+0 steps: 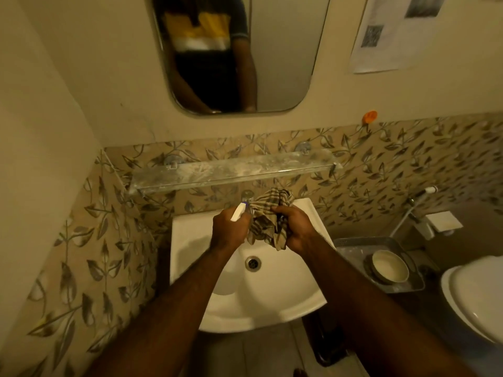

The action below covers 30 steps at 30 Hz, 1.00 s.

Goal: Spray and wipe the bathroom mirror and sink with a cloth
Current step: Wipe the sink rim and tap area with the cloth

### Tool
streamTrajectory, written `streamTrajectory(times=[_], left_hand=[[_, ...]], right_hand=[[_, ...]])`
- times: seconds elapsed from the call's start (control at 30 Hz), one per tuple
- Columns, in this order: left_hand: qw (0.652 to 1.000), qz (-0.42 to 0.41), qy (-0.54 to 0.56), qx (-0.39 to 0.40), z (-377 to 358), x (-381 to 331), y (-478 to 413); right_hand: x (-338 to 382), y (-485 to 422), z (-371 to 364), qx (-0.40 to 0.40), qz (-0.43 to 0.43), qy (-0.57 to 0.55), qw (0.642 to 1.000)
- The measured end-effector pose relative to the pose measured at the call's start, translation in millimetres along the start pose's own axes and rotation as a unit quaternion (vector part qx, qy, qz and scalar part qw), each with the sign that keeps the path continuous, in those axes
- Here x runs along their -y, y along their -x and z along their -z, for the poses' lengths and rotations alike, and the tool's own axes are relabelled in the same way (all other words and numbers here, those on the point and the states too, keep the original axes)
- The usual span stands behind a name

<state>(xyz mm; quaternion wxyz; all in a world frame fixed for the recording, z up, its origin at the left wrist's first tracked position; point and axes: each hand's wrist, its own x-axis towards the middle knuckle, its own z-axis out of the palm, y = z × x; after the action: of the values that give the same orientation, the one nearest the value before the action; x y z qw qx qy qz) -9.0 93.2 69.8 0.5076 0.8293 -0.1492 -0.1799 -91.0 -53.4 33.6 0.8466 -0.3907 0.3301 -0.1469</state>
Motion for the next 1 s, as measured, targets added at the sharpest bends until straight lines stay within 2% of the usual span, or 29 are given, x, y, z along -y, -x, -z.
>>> streamTrajectory(times=[0.23, 0.53, 0.83, 1.0], left_hand=[[0.998, -0.043, 0.017, -0.041, -2, -43, 1], [0.992, -0.087, 0.039, -0.086, -23, -114, 9], [0.989, -0.098, 0.060, -0.097, -63, -156, 25], [0.988, -0.107, 0.064, -0.086, -94, -170, 35]], right_hand=[[50, 4, 5, -0.013, 0.011, -0.005, 1.000], [131, 21, 19, 0.049, 0.079, 0.030, 0.995], [167, 43, 51, 0.108, 0.093, -0.008, 0.990], [178, 49, 86, 0.101, 0.112, -0.005, 0.989]])
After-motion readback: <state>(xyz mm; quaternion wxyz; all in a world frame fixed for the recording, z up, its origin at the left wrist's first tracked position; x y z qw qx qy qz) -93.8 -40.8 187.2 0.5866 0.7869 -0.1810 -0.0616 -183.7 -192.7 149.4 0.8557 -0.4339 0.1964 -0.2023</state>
